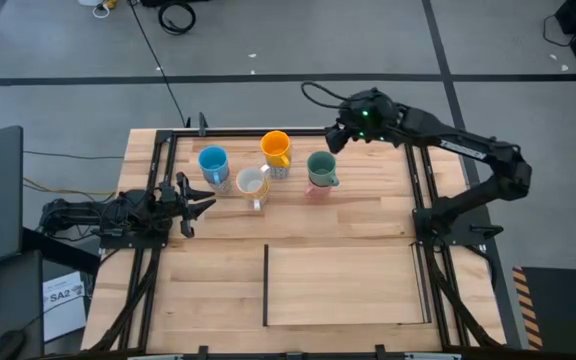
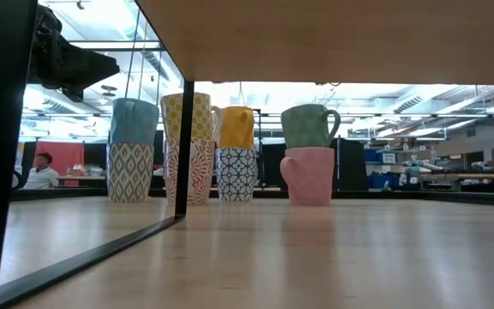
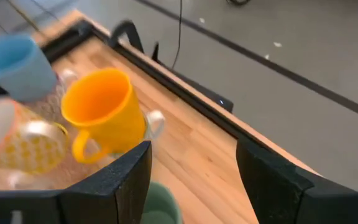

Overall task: Place coffee mugs
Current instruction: Put the green mug on the shelf

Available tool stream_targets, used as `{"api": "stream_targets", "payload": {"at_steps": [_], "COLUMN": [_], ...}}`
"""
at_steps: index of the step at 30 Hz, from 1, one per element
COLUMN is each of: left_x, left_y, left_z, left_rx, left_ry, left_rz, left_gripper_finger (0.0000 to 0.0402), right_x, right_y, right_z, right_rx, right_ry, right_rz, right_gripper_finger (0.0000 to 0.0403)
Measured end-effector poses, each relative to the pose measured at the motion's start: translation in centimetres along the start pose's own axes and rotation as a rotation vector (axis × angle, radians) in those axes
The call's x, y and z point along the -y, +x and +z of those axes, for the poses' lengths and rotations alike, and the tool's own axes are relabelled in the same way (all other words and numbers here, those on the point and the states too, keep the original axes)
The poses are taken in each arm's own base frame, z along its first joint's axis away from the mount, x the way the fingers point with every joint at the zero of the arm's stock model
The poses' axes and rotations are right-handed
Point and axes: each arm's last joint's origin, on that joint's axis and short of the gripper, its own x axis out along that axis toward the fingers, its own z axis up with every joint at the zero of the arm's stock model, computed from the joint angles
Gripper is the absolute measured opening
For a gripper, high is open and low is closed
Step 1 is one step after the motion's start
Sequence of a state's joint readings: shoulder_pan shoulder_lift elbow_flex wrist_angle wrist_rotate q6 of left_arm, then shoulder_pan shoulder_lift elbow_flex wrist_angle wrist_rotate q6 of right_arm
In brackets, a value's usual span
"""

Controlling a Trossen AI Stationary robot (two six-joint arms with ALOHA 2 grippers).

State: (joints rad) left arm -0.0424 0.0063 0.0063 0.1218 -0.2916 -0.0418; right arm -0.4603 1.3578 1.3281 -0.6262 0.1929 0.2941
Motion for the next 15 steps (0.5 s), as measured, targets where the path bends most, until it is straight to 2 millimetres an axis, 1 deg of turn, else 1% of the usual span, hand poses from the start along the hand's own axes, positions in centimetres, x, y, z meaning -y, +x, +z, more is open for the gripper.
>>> {"api": "stream_targets", "payload": {"at_steps": [8,15], "left_x": [0.0,0.0], "left_y": [0.0,0.0], "left_z": [0.0,0.0], "left_rx": [0.000,-0.001], "left_ry": [0.000,0.001], "left_rz": [0.000,0.000], "left_gripper_finger": [0.0102,0.0102], "right_x": [0.2,0.5], "right_y": [2.3,3.4], "right_z": [-0.8,-1.6], "right_rx": [-0.116,-0.209], "right_ry": [-0.017,-0.023], "right_rz": [0.037,0.022], "right_gripper_finger": [0.0240,0.0240]}}
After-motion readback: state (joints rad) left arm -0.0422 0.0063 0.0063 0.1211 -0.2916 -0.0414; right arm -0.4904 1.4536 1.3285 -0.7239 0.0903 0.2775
